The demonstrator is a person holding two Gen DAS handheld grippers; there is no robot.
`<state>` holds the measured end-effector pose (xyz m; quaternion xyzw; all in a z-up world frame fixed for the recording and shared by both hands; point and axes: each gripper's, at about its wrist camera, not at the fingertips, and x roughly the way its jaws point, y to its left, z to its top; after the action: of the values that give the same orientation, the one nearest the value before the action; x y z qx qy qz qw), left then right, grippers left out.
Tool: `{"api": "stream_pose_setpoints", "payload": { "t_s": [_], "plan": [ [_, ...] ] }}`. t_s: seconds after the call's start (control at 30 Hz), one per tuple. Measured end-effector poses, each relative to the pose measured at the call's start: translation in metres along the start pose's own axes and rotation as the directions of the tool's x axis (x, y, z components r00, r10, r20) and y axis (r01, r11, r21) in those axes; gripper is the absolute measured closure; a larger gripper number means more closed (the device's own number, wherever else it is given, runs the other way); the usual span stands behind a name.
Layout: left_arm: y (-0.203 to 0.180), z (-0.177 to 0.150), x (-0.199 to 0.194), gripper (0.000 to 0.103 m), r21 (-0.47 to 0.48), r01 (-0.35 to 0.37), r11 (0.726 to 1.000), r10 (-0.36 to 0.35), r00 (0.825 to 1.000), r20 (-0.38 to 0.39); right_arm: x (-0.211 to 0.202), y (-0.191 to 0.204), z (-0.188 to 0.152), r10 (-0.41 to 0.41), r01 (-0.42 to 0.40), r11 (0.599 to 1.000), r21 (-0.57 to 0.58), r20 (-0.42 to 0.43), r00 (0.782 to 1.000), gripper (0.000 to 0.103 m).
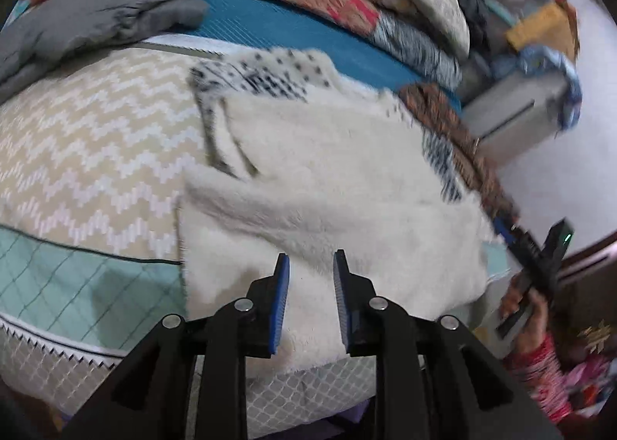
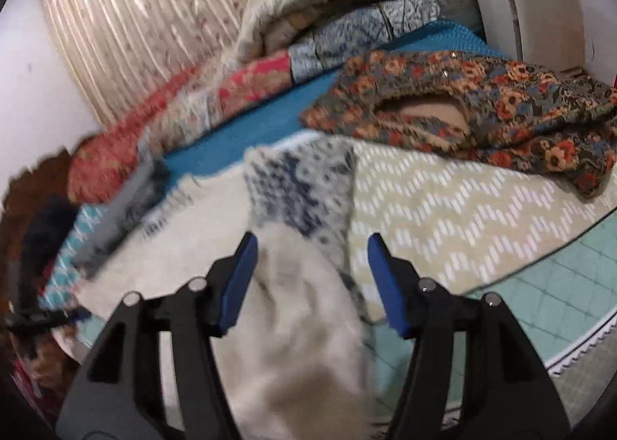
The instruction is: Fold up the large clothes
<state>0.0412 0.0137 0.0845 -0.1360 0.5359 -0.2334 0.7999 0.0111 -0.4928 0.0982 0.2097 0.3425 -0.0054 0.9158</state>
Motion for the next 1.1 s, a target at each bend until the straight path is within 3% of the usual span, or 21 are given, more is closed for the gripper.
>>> {"api": "stream_pose_setpoints", "payload": {
  "t_s": [0.1,0.17,0.23,0.27,0.3,0.43,0.53,0.63,0.73,0.77,0.8,0.87,0.9,0.97,1.0,1.1],
  "plan": [
    [-0.004,-0.002,0.019,0.057,0.018,-0.040,0.999,0.040,0.999,-0.029,0.011,0.022,-0.019,-0.043,0.039,0.992,-0.118,-0.027,0.999,0.046],
    [-0.004,-0.004,0.036,0.057,0.049,-0.130,0.990,0.133,0.990,-0.047,0.028,0.039,-0.030,-0.076,0.061,0.979,-0.193,-0.071,0.995,0.047],
    [0.002,-0.006,0.051,0.057,0.062,-0.183,0.981,0.188,0.979,-0.078,0.051,0.048,-0.042,-0.110,0.068,0.961,-0.267,-0.147,0.983,0.081],
    [0.006,-0.006,0.057,0.056,0.054,-0.195,0.979,0.199,0.976,-0.091,0.053,0.047,-0.045,-0.140,0.095,0.955,-0.280,-0.145,0.979,0.099],
    [0.010,-0.006,0.059,0.056,0.048,-0.198,0.979,0.202,0.975,-0.096,0.049,0.038,-0.043,-0.148,0.118,0.962,-0.248,-0.107,0.983,0.099],
    [0.022,-0.004,0.060,0.057,0.003,-0.175,0.985,0.175,0.980,-0.100,0.024,-0.032,-0.033,-0.156,0.158,0.983,0.092,-0.029,0.987,0.099],
    [0.018,-0.005,0.053,0.056,0.017,-0.194,0.981,0.194,0.977,-0.084,0.011,-0.033,-0.032,-0.149,0.149,0.985,0.089,-0.010,0.989,0.099],
    [0.011,-0.005,0.043,0.056,0.039,-0.187,0.982,0.189,0.981,-0.053,-0.003,-0.022,-0.030,-0.076,0.075,0.994,0.080,0.013,0.997,0.082],
    [0.001,-0.002,0.027,0.057,0.047,-0.141,0.989,0.142,0.990,-0.016,-0.002,0.006,-0.026,-0.037,0.037,0.999,-0.011,-0.001,0.999,0.077],
    [-0.002,-0.001,0.023,0.057,0.050,-0.135,0.990,0.135,0.991,-0.003,0.004,0.015,-0.026,-0.023,0.023,0.999,-0.032,-0.011,1.000,0.069],
    [-0.005,0.002,0.022,0.056,0.052,-0.140,0.989,0.140,0.990,0.006,0.010,0.023,-0.025,-0.017,0.016,0.999,-0.048,-0.019,1.000,0.055],
    [-0.006,0.006,0.025,0.057,0.057,-0.177,0.983,0.177,0.984,0.007,0.024,0.031,-0.026,-0.029,0.026,0.997,-0.075,-0.036,0.999,0.049],
    [-0.002,0.009,0.031,0.056,0.054,-0.217,0.975,0.218,0.976,-0.004,0.039,0.033,-0.027,-0.049,0.042,0.995,-0.086,-0.070,0.996,0.056],
    [0.003,0.013,0.051,0.056,0.058,-0.297,0.953,0.300,0.953,-0.047,0.067,0.025,-0.031,-0.135,0.120,0.988,-0.098,-0.159,0.978,0.088],
    [0.009,0.015,0.060,0.056,0.064,-0.333,0.941,0.338,0.939,-0.073,0.075,0.019,-0.032,-0.150,0.136,0.987,-0.084,-0.181,0.972,0.088],
    [0.023,0.015,0.050,0.056,0.001,-0.273,0.962,0.273,0.959,-0.073,0.059,-0.007,-0.028,-0.008,0.027,0.991,0.128,-0.141,0.990,0.085]
  ]
}}
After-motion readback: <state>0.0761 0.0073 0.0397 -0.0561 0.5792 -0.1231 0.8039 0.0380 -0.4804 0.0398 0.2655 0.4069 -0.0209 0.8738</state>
